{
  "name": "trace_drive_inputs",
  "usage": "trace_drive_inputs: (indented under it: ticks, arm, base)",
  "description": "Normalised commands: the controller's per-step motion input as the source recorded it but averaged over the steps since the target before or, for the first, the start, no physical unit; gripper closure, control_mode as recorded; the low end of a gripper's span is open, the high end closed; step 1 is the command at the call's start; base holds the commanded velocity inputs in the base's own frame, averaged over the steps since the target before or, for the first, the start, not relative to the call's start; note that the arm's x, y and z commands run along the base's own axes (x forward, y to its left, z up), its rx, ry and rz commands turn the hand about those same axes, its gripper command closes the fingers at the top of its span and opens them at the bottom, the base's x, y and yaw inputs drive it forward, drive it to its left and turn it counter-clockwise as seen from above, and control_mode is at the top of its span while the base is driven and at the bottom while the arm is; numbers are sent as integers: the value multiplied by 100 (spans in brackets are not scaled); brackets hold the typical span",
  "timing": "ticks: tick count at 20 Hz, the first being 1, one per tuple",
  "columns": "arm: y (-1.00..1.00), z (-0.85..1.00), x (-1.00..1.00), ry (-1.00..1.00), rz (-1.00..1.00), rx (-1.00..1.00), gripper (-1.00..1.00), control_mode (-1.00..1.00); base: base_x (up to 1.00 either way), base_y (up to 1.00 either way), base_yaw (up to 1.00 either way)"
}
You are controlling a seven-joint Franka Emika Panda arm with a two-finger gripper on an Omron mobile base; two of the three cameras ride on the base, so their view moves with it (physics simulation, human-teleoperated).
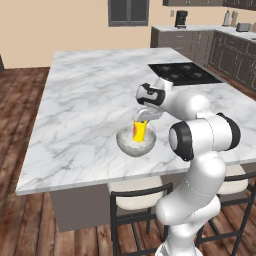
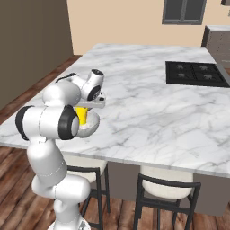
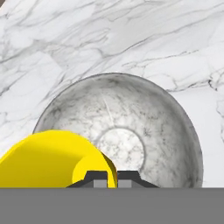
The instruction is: Place the cup inside the bowl on the dining table and move the bowl to any counter.
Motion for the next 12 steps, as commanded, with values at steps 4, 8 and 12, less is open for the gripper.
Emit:
trace_drive_inputs:
  ticks: [4,8,12]
  arm:
    - [14,-1,0,0,0,0,100,-100]
    - [7,-7,0,0,0,0,100,-100]
    - [0,-14,0,0,0,-1,100,-100]
  base:
    - [0,0,0]
    - [0,0,0]
    - [0,0,0]
